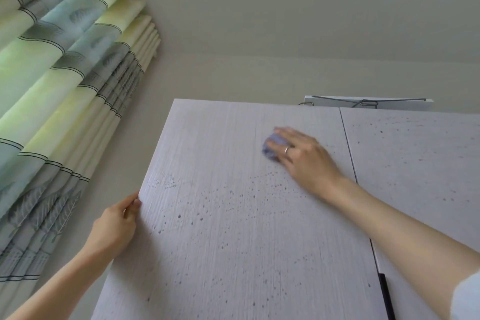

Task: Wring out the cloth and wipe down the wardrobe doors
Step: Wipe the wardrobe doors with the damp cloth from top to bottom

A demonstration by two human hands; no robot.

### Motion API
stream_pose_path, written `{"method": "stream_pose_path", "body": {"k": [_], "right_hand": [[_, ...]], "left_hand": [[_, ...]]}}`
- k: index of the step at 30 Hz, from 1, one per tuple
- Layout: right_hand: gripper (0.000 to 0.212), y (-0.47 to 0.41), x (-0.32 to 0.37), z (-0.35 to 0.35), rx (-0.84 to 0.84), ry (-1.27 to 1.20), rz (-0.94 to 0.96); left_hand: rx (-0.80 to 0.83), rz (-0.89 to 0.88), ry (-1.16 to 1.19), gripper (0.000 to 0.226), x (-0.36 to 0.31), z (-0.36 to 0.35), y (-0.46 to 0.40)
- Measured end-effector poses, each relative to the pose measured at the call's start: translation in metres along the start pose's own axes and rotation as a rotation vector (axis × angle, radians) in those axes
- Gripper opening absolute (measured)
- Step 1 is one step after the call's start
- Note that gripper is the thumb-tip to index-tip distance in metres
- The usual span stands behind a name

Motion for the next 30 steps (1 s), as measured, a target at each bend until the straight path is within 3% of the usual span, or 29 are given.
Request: {"method": "stream_pose_path", "body": {"k": [2, 3, 5, 7, 9, 14, 18, 20, 22, 23, 27, 30], "right_hand": [[0.035, 0.016, 0.024, -0.002, 0.054, -0.011, 0.272], [0.037, 0.018, 0.019, -0.003, 0.087, -0.002, 0.300], [0.033, 0.010, -0.012, 0.000, 0.083, 0.037, 0.167], [0.030, -0.006, -0.060, 0.007, 0.024, 0.128, -0.107], [0.033, -0.015, -0.097, 0.009, 0.087, 0.228, -0.324], [0.034, -0.001, -0.101, 0.011, 0.046, 0.253, -0.473], [0.033, 0.041, -0.042, 0.028, -0.176, 0.121, -0.281], [0.032, 0.059, -0.008, 0.030, -0.125, 0.062, -0.041], [0.029, 0.060, -0.002, 0.031, -0.069, 0.048, 0.056], [0.026, 0.053, -0.014, 0.032, -0.058, 0.064, 0.008], [0.028, 0.017, -0.090, 0.029, 0.014, 0.144, -0.473], [0.035, 0.014, -0.095, 0.024, 0.053, 0.172, -0.560]], "left_hand": [[-0.003, 0.008, -0.008, 0.036, 0.000, 0.000, 0.001], [-0.005, 0.011, -0.013, 0.037, 0.000, 0.000, 0.001], [-0.009, 0.015, -0.023, 0.037, 0.000, -0.001, 0.001], [-0.008, 0.024, -0.037, 0.037, 0.000, -0.001, 0.001], [-0.003, 0.021, -0.044, 0.037, 0.000, -0.002, 0.001], [-0.019, 0.037, -0.042, 0.037, 0.006, -0.001, 0.000], [-0.026, 0.047, -0.021, 0.038, 0.008, -0.002, 0.002], [-0.026, 0.051, -0.013, 0.038, 0.008, -0.003, 0.004], [-0.026, 0.053, -0.005, 0.037, 0.009, -0.003, 0.004], [-0.022, 0.053, 0.003, 0.037, 0.009, -0.002, 0.003], [0.007, 0.045, 0.036, 0.036, 0.012, -0.002, -0.001], [0.012, 0.040, 0.064, 0.037, 0.013, -0.001, 0.001]]}}
Point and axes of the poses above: each hand's wrist, its own y-axis away from the middle knuckle, its own z-axis out of the back of the hand, x = y × z, the point moved 8 cm from there along -y, towards the middle knuckle, and after that the axes turned 5 degrees about y, right-handed, at the moved point
